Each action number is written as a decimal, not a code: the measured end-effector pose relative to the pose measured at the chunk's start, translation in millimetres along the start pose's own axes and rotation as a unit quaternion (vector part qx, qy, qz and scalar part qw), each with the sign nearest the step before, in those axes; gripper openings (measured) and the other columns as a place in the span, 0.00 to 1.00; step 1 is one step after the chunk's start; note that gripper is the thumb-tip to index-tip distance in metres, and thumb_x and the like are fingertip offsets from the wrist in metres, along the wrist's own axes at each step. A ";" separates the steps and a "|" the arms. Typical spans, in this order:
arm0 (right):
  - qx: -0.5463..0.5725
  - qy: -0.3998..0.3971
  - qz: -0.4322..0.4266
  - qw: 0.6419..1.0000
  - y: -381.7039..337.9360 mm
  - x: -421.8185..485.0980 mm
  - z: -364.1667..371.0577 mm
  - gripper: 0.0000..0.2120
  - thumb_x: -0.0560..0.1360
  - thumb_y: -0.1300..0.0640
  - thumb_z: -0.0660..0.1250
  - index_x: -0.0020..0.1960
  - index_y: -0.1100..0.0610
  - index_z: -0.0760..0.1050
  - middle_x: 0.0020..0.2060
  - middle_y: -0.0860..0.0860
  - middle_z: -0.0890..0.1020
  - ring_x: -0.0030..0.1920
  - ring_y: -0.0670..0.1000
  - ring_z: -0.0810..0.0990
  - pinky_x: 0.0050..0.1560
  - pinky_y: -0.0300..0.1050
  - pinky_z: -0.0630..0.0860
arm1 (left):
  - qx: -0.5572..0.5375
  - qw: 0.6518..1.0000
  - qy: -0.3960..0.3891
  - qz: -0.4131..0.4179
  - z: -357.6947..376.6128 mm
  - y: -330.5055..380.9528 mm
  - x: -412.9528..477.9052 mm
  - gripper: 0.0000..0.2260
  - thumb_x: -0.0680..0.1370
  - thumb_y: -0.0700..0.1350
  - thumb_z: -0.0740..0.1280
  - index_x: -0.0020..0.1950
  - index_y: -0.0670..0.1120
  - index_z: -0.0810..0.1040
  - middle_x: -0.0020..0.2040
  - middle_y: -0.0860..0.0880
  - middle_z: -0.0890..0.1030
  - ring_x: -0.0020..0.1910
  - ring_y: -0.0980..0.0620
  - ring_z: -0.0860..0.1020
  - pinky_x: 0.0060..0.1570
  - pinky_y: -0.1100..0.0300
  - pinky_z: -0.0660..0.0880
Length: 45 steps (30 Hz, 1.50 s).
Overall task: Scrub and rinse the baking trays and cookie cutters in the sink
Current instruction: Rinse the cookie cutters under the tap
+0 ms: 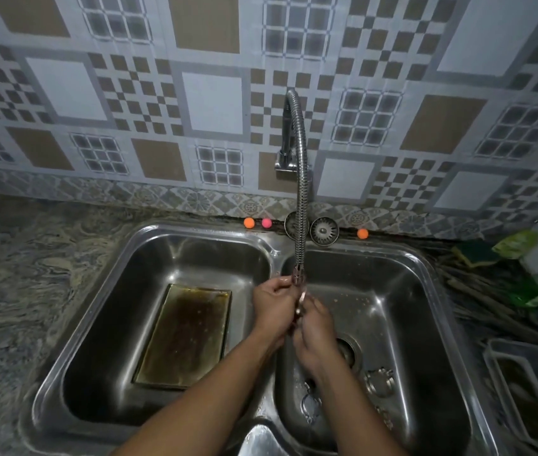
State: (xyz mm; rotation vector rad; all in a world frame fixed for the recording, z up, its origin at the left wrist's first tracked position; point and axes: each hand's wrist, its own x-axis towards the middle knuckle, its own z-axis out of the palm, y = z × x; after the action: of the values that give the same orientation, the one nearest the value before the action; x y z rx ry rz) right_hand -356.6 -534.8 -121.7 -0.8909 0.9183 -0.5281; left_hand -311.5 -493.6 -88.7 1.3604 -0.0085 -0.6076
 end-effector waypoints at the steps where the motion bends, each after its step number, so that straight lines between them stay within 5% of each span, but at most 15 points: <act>1: 0.012 0.008 0.004 1.000 1.4 0.4 4.4 0.09 0.80 0.62 0.61 0.48 0.62 0.79 0.43 0.60 0.85 0.43 0.55 0.83 0.41 0.43 0.78 | 0.017 0.999 -0.018 0.024 0.2 -1.3 -1.9 0.08 0.75 0.31 0.69 0.41 0.43 0.81 0.34 0.49 0.84 0.32 0.57 0.80 0.33 0.65 0.75; 3: -0.025 0.072 -0.059 0.995 -1.9 1.7 11.0 0.03 0.78 0.64 0.64 0.48 0.62 0.76 0.41 0.59 0.84 0.43 0.55 0.82 0.41 0.40 0.77 | 0.049 0.996 -0.037 0.065 -0.9 -2.5 0.7 0.07 0.76 0.30 0.67 0.47 0.41 0.80 0.38 0.49 0.84 0.36 0.60 0.81 0.39 0.67 0.77; 7: -0.197 0.098 -0.247 0.944 -16.6 -2.0 9.4 0.11 0.75 0.67 0.66 0.52 0.57 0.67 0.38 0.47 0.76 0.36 0.41 0.76 0.36 0.30 0.70 | 0.158 0.983 -0.023 0.090 -7.4 0.1 13.3 0.09 0.80 0.36 0.62 0.50 0.39 0.83 0.39 0.50 0.82 0.33 0.67 0.78 0.38 0.72 0.73; 11: -0.447 0.035 -0.261 0.855 -12.8 -4.0 8.7 0.03 0.80 0.54 0.57 0.50 0.52 0.69 0.44 0.49 0.79 0.43 0.51 0.77 0.41 0.46 0.71 | 0.092 0.992 -0.056 -0.062 -14.4 -4.3 15.0 0.11 0.81 0.42 0.64 0.47 0.38 0.84 0.39 0.44 0.85 0.37 0.55 0.82 0.37 0.63 0.77; 16: -0.292 -0.052 -0.221 0.929 -20.9 -1.9 -6.8 0.10 0.81 0.59 0.60 0.46 0.55 0.78 0.38 0.52 0.83 0.40 0.51 0.81 0.37 0.40 0.74 | -0.053 0.979 -0.055 -0.190 -14.3 3.3 16.8 0.09 0.80 0.43 0.66 0.45 0.41 0.83 0.31 0.47 0.81 0.25 0.55 0.77 0.23 0.66 0.73; 21: -0.136 -0.117 -0.093 0.979 -16.9 -11.8 -12.3 0.09 0.76 0.65 0.68 0.54 0.54 0.79 0.44 0.48 0.86 0.47 0.45 0.84 0.44 0.33 0.76 | -0.080 0.982 -0.053 -0.162 -8.6 10.6 19.8 0.08 0.77 0.36 0.66 0.53 0.37 0.82 0.40 0.43 0.83 0.33 0.51 0.80 0.30 0.63 0.76; 26: -0.176 -0.033 -0.147 0.973 -18.6 -6.9 -16.2 0.04 0.74 0.59 0.72 0.40 0.58 0.82 0.34 0.53 0.85 0.34 0.47 0.82 0.36 0.38 0.76 | 0.031 0.985 -0.094 -0.138 -9.8 11.2 14.9 0.11 0.81 0.36 0.58 0.56 0.37 0.79 0.39 0.43 0.79 0.27 0.56 0.76 0.24 0.66 0.72; 29: -0.287 -0.007 -0.232 0.929 -16.0 1.2 -16.2 0.05 0.70 0.57 0.75 0.41 0.48 0.82 0.43 0.50 0.83 0.45 0.53 0.81 0.47 0.41 0.77 | -0.026 0.981 -0.097 -0.167 -14.3 11.4 20.4 0.09 0.80 0.37 0.60 0.56 0.38 0.78 0.36 0.45 0.79 0.28 0.55 0.74 0.24 0.64 0.72; 33: -0.269 -0.020 -0.240 0.933 -17.8 -3.8 -10.2 0.08 0.75 0.69 0.66 0.48 0.58 0.80 0.54 0.54 0.73 0.52 0.42 0.76 0.50 0.25 0.69 | -0.129 0.977 -0.056 -0.163 -5.6 17.2 19.3 0.09 0.82 0.39 0.59 0.50 0.38 0.77 0.27 0.48 0.79 0.21 0.59 0.72 0.22 0.68 0.71; 36: -0.005 0.041 -0.121 0.992 -25.6 -7.8 7.3 0.09 0.80 0.65 0.61 0.56 0.60 0.78 0.50 0.53 0.81 0.46 0.41 0.81 0.45 0.34 0.76 | -0.130 0.982 -0.024 -0.138 5.3 19.7 19.6 0.14 0.84 0.46 0.57 0.53 0.38 0.78 0.30 0.46 0.81 0.24 0.54 0.76 0.25 0.63 0.74; 39: 0.294 0.033 0.105 0.949 -38.8 5.0 22.6 0.13 0.83 0.56 0.56 0.58 0.61 0.76 0.47 0.57 0.82 0.46 0.52 0.81 0.45 0.44 0.77 | -0.129 0.985 -0.024 -0.110 12.8 19.1 17.2 0.12 0.82 0.45 0.63 0.52 0.38 0.81 0.43 0.38 0.85 0.38 0.46 0.83 0.41 0.54 0.81; 43: 0.213 0.049 0.161 0.963 -20.7 7.2 29.8 0.09 0.79 0.62 0.61 0.46 0.61 0.79 0.38 0.58 0.83 0.37 0.52 0.83 0.38 0.45 0.81 | 0.060 0.998 0.019 -0.002 1.7 5.5 19.8 0.16 0.78 0.42 0.69 0.29 0.45 0.77 0.24 0.53 0.78 0.23 0.61 0.73 0.27 0.65 0.70; 45: 0.152 0.095 0.144 0.973 -8.5 -0.4 24.9 0.09 0.79 0.60 0.63 0.43 0.60 0.79 0.32 0.55 0.82 0.29 0.49 0.81 0.30 0.41 0.78 | 0.117 0.993 0.031 -0.007 -8.8 -3.9 23.7 0.20 0.77 0.47 0.70 0.25 0.47 0.73 0.21 0.52 0.74 0.20 0.59 0.70 0.25 0.64 0.66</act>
State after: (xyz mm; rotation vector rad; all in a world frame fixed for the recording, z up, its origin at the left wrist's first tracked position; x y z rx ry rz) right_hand -335.8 -528.5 -106.8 -0.4252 1.0861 -0.4920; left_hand -289.9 -495.7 -102.2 1.6072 -0.0209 -0.5892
